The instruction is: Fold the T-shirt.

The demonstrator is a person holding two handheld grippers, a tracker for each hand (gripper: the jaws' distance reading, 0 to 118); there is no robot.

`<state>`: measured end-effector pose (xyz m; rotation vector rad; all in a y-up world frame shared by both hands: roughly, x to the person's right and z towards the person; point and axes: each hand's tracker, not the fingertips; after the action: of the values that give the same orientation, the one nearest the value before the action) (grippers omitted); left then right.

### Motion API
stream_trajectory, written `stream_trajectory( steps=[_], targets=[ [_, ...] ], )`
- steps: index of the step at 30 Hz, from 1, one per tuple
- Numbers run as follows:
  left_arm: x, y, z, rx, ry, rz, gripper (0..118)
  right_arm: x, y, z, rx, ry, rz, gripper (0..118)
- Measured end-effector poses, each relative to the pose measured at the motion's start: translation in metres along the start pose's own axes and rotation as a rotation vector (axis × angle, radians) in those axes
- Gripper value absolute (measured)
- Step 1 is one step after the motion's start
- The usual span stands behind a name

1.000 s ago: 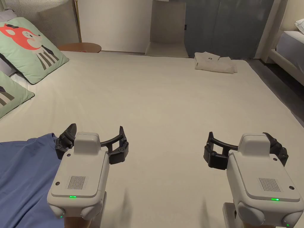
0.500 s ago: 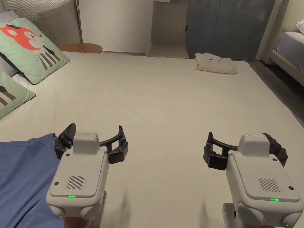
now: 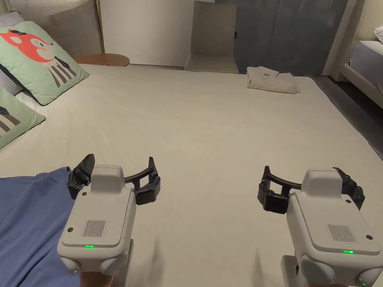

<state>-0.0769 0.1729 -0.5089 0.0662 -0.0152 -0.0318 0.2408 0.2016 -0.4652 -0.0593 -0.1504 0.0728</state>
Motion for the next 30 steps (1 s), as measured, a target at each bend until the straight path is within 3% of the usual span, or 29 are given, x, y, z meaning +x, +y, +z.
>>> stream_trajectory(
  steps=[25, 26, 27, 28, 29, 30],
  targets=[
    [0.0017, 0.0032, -0.0007, 0.013, -0.004, 0.003, 108, 0.0014, 0.0028, 0.0037, 0.013, -0.003, 0.001, 116],
    [0.0019, 0.003, 0.0004, 0.018, -0.001, 0.003, 103, 0.0013, 0.0021, 0.0043, 0.013, 0.002, 0.002, 107],
    [0.0019, 0.003, 0.0014, 0.023, -0.006, 0.008, 93, 0.0011, 0.0015, 0.0054, 0.017, 0.003, 0.002, 89],
    [0.0017, 0.0033, 0.0024, 0.026, -0.015, 0.015, 65, -0.0001, 0.0012, 0.006, 0.019, -0.007, 0.007, 51],
    [0.002, 0.0037, 0.0025, 0.021, -0.018, 0.018, 37, -0.0014, 0.0021, 0.0058, 0.009, -0.02, 0.016, 21],
    [0.0031, 0.0037, 0.0021, 0.017, -0.013, 0.017, 7, -0.0018, 0.0019, 0.0046, 0.001, -0.027, 0.02, 3]
  ],
)
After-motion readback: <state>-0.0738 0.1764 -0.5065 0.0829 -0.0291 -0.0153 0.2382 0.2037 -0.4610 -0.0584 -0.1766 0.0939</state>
